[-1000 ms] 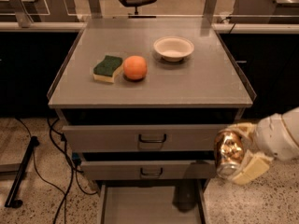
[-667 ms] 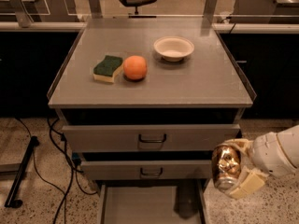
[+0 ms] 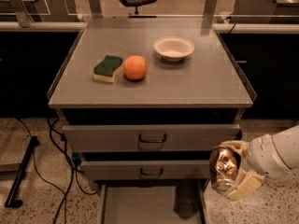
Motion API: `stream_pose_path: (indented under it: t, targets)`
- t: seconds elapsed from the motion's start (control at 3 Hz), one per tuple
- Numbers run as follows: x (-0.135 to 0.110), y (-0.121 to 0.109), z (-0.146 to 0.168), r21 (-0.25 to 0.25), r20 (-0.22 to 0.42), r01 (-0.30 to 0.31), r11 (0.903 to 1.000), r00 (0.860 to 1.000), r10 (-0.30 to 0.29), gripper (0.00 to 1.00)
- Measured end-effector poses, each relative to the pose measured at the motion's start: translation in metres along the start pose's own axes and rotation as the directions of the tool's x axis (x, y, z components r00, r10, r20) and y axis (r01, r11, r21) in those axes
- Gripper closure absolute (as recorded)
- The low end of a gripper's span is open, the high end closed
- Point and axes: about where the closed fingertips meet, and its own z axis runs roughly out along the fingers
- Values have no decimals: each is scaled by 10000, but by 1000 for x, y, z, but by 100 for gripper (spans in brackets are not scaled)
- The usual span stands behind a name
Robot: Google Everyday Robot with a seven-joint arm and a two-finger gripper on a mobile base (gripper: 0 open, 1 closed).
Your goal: Place orange can into bottom drawer
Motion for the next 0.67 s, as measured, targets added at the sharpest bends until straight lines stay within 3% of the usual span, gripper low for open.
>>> stream_pose_path:
  t: [0.67]
  targets:
    - [31, -13, 75, 360, 330, 1023, 9941, 9941, -1035, 100]
